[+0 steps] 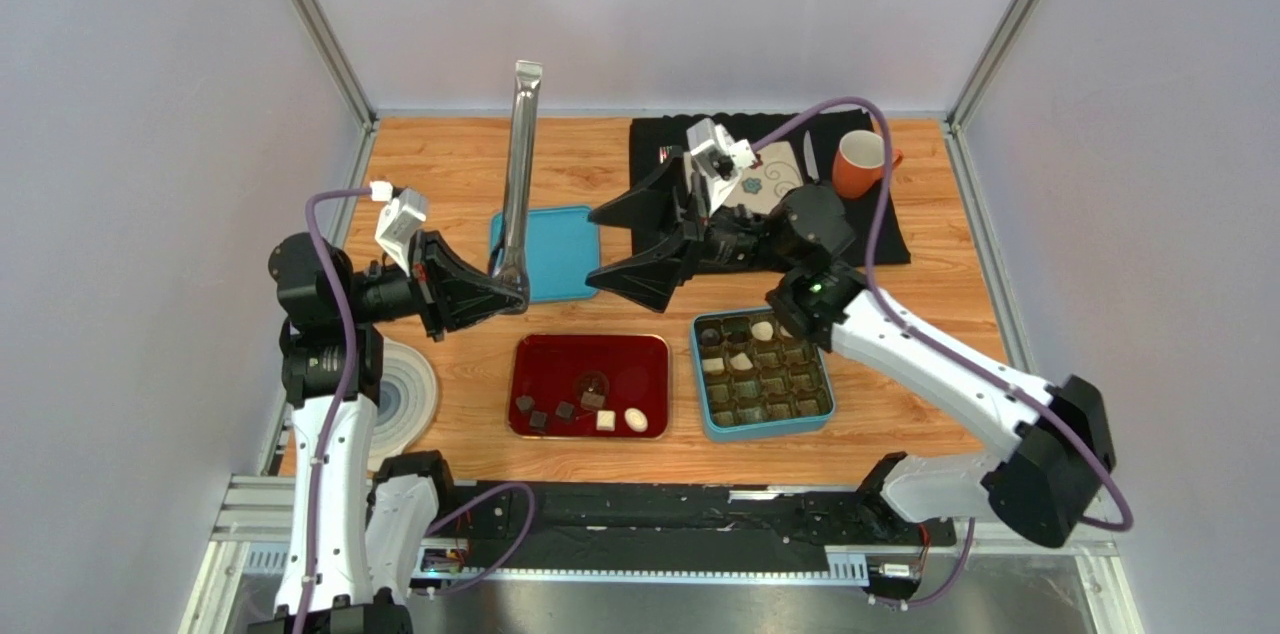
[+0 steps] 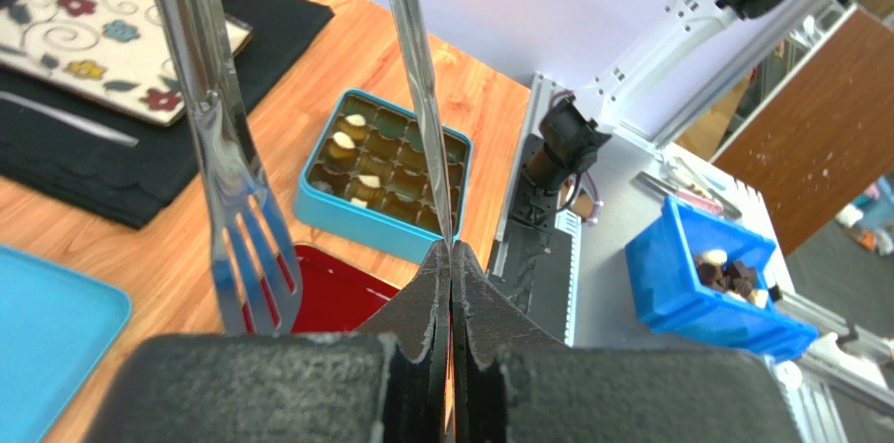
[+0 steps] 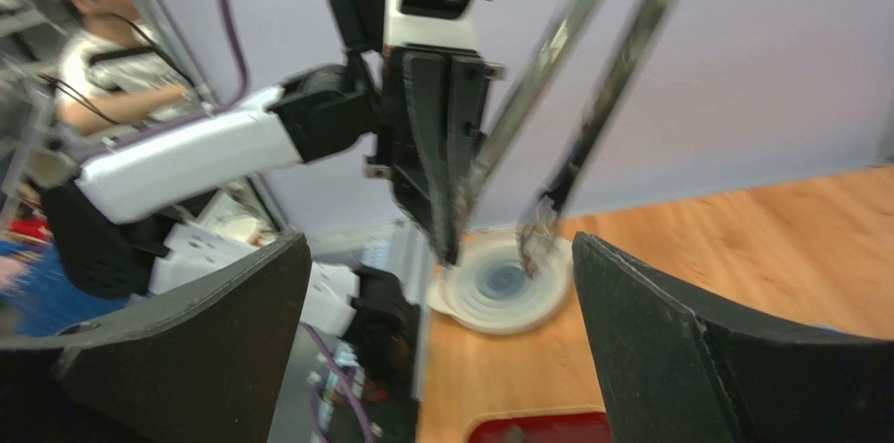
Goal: Pack the chocolate
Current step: Pick up the clamp at the center of the board.
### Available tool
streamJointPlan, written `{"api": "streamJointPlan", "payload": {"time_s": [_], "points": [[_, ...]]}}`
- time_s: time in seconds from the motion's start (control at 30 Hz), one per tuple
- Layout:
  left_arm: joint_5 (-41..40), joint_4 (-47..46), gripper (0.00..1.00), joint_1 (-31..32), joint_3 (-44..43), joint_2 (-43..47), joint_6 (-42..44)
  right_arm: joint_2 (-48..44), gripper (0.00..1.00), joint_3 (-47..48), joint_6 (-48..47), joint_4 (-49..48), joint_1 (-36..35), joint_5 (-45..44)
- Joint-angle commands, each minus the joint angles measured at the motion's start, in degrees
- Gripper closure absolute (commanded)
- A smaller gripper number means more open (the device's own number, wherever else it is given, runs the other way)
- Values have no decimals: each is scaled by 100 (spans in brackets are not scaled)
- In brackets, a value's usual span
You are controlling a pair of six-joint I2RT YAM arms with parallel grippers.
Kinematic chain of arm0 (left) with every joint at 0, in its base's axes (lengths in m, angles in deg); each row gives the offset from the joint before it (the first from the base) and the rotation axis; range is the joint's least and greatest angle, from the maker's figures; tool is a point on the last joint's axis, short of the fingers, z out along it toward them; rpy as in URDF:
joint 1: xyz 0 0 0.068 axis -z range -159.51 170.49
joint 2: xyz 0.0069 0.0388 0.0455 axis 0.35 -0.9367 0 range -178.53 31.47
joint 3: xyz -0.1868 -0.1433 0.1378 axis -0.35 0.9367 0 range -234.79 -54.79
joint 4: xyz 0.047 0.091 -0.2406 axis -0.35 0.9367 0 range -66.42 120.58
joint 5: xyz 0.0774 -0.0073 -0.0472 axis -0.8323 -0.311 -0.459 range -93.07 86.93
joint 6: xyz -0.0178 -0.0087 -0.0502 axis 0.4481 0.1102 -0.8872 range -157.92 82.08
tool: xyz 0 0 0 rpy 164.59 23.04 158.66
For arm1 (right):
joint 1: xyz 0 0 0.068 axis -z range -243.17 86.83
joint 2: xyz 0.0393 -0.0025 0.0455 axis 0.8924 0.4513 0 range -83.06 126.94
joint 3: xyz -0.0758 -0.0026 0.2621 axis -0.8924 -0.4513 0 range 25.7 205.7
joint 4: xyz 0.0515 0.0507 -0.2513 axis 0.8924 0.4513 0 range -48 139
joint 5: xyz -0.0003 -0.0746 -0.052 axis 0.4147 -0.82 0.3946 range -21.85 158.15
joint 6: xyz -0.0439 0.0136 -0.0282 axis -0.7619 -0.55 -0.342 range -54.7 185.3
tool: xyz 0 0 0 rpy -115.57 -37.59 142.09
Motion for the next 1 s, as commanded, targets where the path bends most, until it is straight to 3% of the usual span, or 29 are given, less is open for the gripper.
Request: {"api": "streamJointPlan", "payload": {"time_s": [0.0, 0.2, 0.33, 0.43, 0.53, 0.73, 0.97], "points": [[1578, -672, 100, 693, 139, 282, -176, -510, 0, 586, -1922, 2459, 89, 239], [1578, -1929, 100, 1891, 421, -69, -1345, -203, 0, 1307, -2302, 3532, 247, 422], [1578, -2245, 100, 1927, 412, -157, -1539, -80, 0, 1458, -2196, 4034, 441, 976], [1578, -2308, 100, 1927, 421, -157, -1530, -150, 0, 1143, -1854, 3605, 458, 1073], [1587, -2325, 100, 1927, 500, -193, -1530, -133, 0, 922, -1169, 2569, 441, 1179], [1578, -2334, 100, 1936, 597, -192, -1530, 420, 0, 1298, -168, 1671, 370, 1556], [1578, -2334, 100, 1936, 737, -184, -1495, 720, 2, 2011, -605, 2477, 186, 1207]]}}
